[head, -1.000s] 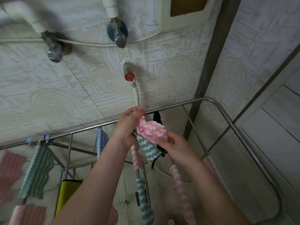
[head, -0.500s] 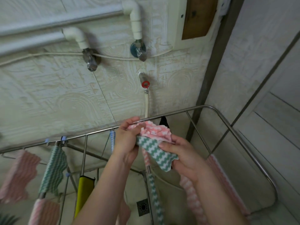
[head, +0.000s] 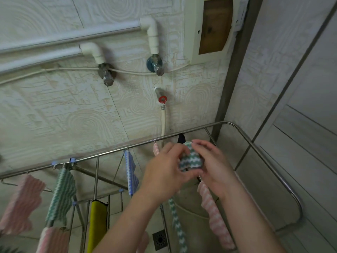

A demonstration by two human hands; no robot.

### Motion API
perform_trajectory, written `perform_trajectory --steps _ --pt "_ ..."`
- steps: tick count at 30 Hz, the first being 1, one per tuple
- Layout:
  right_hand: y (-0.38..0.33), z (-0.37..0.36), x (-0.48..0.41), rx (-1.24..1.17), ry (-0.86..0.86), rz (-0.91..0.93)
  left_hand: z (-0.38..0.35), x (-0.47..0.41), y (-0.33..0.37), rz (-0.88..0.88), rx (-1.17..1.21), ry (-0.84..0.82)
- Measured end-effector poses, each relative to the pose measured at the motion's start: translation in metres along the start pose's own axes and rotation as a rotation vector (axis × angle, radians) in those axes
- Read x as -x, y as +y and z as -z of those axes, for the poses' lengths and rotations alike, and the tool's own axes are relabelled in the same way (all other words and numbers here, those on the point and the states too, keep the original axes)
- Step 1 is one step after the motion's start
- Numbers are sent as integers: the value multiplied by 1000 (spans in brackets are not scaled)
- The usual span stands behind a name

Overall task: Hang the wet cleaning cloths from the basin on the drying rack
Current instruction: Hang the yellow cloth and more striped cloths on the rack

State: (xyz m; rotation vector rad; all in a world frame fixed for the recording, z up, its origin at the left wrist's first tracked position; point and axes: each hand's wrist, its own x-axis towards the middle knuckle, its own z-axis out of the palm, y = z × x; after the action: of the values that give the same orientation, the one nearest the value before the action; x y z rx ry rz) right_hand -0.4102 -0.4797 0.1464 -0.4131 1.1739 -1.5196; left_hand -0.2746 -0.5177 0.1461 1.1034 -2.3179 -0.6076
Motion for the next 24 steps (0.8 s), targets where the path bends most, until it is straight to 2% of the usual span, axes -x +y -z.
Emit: perform_trajectory --steps 3,9,12,14,17,22,24 --pt "-1 4 3 -152 -31 -57 -1 -4 -1 -9 -15 124" --pt "-10 10 10 -201 -81 -110 -4 -3 -8 -121 -194 65" --pt "-12 14 12 -120 -93 -105 -1 -6 -13 -75 7 1" --pt "-15 19 15 89 -170 -62 6 -10 -13 62 239 -113" --pt "-19 21 19 600 -332 102 19 -16 -9 175 482 -227" --pt "-31 17 15 1267 -215 458 34 -22 -1 178 455 -352" --pt "-35 19 13 1351 -251 469 38 -25 -1 94 207 -360"
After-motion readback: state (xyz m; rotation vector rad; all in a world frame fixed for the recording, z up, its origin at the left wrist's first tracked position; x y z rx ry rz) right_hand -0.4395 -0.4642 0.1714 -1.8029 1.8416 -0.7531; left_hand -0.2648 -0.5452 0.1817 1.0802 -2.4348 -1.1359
